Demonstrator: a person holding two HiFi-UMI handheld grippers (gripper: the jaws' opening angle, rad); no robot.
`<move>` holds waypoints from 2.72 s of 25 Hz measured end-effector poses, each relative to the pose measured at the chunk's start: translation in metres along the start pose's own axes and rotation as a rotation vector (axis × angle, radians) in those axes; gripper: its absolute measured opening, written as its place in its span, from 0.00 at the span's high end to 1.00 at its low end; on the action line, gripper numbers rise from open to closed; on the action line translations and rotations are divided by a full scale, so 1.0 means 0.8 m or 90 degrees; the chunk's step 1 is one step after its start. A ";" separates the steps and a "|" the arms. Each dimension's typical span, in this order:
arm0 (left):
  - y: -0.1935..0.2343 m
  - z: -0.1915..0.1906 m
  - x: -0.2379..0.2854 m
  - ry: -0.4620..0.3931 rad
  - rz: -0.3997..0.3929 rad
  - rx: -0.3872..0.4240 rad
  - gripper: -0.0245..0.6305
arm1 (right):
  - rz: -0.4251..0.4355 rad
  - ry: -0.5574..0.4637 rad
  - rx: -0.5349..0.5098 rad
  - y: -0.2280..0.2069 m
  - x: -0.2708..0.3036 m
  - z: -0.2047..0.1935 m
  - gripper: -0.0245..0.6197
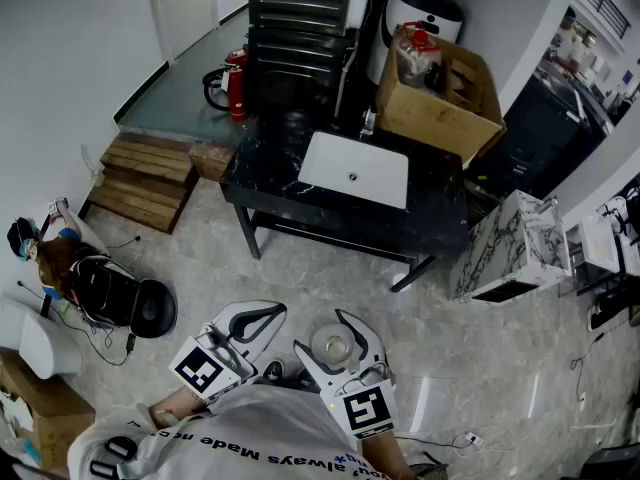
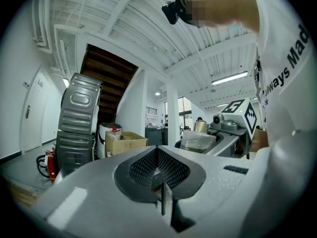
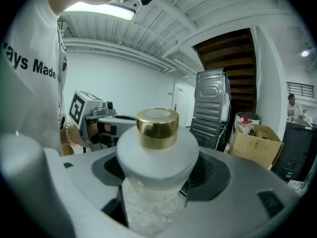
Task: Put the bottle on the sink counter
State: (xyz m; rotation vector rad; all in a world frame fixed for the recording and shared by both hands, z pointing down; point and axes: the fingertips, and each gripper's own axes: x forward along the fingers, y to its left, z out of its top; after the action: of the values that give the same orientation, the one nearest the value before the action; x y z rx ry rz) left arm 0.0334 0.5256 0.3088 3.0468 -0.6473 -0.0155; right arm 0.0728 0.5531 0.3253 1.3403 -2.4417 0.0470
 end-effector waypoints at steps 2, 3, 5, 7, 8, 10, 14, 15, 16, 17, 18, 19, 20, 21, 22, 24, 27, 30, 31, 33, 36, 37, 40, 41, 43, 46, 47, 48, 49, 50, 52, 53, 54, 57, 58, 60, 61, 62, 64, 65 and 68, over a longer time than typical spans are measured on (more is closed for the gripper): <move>-0.001 -0.002 -0.001 0.003 -0.001 0.001 0.96 | 0.002 0.001 -0.002 0.002 0.000 0.001 0.44; -0.001 -0.003 -0.002 0.004 -0.001 -0.001 0.96 | 0.002 0.001 -0.002 0.004 0.000 0.002 0.44; 0.002 -0.003 -0.004 0.004 -0.001 -0.005 0.96 | 0.003 0.000 -0.001 0.007 0.003 0.004 0.44; 0.005 -0.001 -0.008 -0.002 0.001 -0.008 0.96 | 0.004 0.001 -0.006 0.010 0.007 0.007 0.44; 0.006 -0.001 -0.010 -0.003 0.001 -0.010 0.96 | 0.004 0.002 -0.008 0.012 0.010 0.008 0.44; 0.011 -0.001 -0.017 -0.004 0.003 -0.011 0.96 | 0.003 0.003 -0.010 0.016 0.016 0.012 0.44; 0.029 -0.002 -0.037 -0.001 0.011 -0.008 0.96 | -0.001 0.002 -0.012 0.025 0.029 0.022 0.44; 0.034 -0.003 -0.043 0.001 0.013 -0.008 0.96 | -0.002 0.001 -0.014 0.028 0.033 0.025 0.44; 0.039 -0.004 -0.049 0.002 0.015 -0.008 0.96 | -0.003 -0.003 -0.015 0.032 0.038 0.027 0.44; 0.043 -0.005 -0.055 0.002 0.016 -0.006 0.96 | -0.004 -0.008 -0.014 0.035 0.042 0.028 0.44; 0.047 -0.007 -0.061 0.003 0.017 -0.005 0.96 | -0.005 -0.010 -0.013 0.039 0.046 0.029 0.44; 0.051 -0.009 -0.066 0.007 0.020 -0.004 0.96 | -0.004 -0.006 -0.012 0.043 0.051 0.030 0.44; 0.057 -0.011 -0.071 0.010 0.023 -0.004 0.96 | -0.002 -0.001 -0.011 0.046 0.055 0.031 0.44; 0.062 -0.013 -0.074 0.013 0.026 -0.003 0.96 | 0.001 -0.002 -0.011 0.049 0.061 0.032 0.44; 0.068 -0.013 -0.077 0.014 0.029 -0.002 0.96 | 0.004 -0.008 -0.012 0.051 0.066 0.032 0.44; 0.077 -0.014 -0.080 0.015 0.034 -0.001 0.96 | 0.010 -0.012 -0.014 0.054 0.076 0.032 0.44; 0.093 -0.014 -0.078 0.016 0.044 0.001 0.96 | 0.022 0.012 -0.021 0.052 0.089 0.031 0.44; 0.108 -0.013 -0.068 0.016 0.045 0.007 0.96 | 0.026 -0.010 -0.019 0.041 0.106 0.029 0.44; 0.112 -0.014 -0.062 0.016 0.044 0.007 0.96 | 0.028 -0.010 -0.019 0.036 0.111 0.029 0.44; 0.122 -0.015 -0.047 0.017 0.042 0.006 0.96 | 0.033 0.007 -0.022 0.021 0.119 0.030 0.44; 0.140 -0.018 -0.016 0.020 0.041 0.002 0.96 | 0.035 0.011 -0.022 -0.011 0.133 0.030 0.44; 0.147 -0.018 -0.004 0.020 0.042 0.001 0.96 | 0.035 0.010 -0.023 -0.024 0.138 0.030 0.44; 0.171 -0.015 0.036 0.019 0.047 -0.003 0.96 | 0.037 0.008 -0.024 -0.065 0.155 0.030 0.44; 0.179 -0.012 0.049 0.017 0.049 -0.003 0.96 | 0.038 0.007 -0.023 -0.078 0.160 0.029 0.44; 0.192 -0.007 0.074 0.017 0.052 -0.001 0.96 | 0.040 0.005 -0.025 -0.105 0.170 0.029 0.44; 0.210 -0.005 0.111 0.019 0.050 0.002 0.96 | 0.040 0.005 -0.028 -0.142 0.185 0.028 0.44; 0.214 -0.005 0.124 0.021 0.049 0.002 0.96 | 0.040 0.004 -0.027 -0.154 0.188 0.028 0.44; 0.217 -0.005 0.136 0.022 0.047 0.002 0.96 | 0.041 0.003 -0.025 -0.165 0.191 0.029 0.44; 0.220 -0.004 0.148 0.020 0.046 0.002 0.96 | 0.042 0.001 -0.025 -0.175 0.193 0.029 0.44; 0.223 -0.002 0.159 0.018 0.045 0.002 0.96 | 0.043 0.000 -0.024 -0.185 0.195 0.029 0.44; 0.230 -0.002 0.178 0.018 0.046 -0.001 0.96 | 0.044 -0.003 -0.023 -0.204 0.200 0.028 0.44; 0.234 -0.002 0.186 0.021 0.048 -0.001 0.96 | 0.044 -0.004 -0.022 -0.213 0.203 0.028 0.44; 0.239 -0.003 0.193 0.022 0.051 0.001 0.96 | 0.045 -0.005 -0.021 -0.221 0.206 0.028 0.44; 0.255 -0.005 0.208 0.031 0.064 0.002 0.96 | 0.050 -0.004 -0.022 -0.243 0.217 0.029 0.44; 0.261 -0.005 0.211 0.033 0.069 0.000 0.96 | 0.053 -0.002 -0.024 -0.249 0.221 0.028 0.44; 0.271 -0.006 0.219 0.032 0.078 -0.007 0.96 | 0.059 -0.002 -0.035 -0.258 0.231 0.024 0.44; 0.276 -0.006 0.222 0.033 0.081 -0.009 0.96 | 0.062 -0.003 -0.039 -0.262 0.237 0.024 0.44; 0.281 -0.006 0.224 0.034 0.084 -0.009 0.96 | 0.065 -0.004 -0.038 -0.265 0.243 0.025 0.44; 0.293 -0.006 0.229 0.034 0.090 -0.004 0.96 | 0.071 -0.007 -0.034 -0.270 0.255 0.029 0.44; 0.299 -0.005 0.232 0.033 0.092 -0.003 0.96 | 0.075 -0.005 -0.033 -0.272 0.261 0.031 0.44; 0.320 -0.006 0.237 0.033 0.097 0.000 0.96 | 0.082 -0.001 -0.032 -0.280 0.280 0.035 0.44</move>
State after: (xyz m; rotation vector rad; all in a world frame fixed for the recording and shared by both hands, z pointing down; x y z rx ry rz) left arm 0.1028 0.2149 0.3201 2.9776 -0.8721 0.0657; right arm 0.1398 0.2428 0.3398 1.1608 -2.5107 0.0163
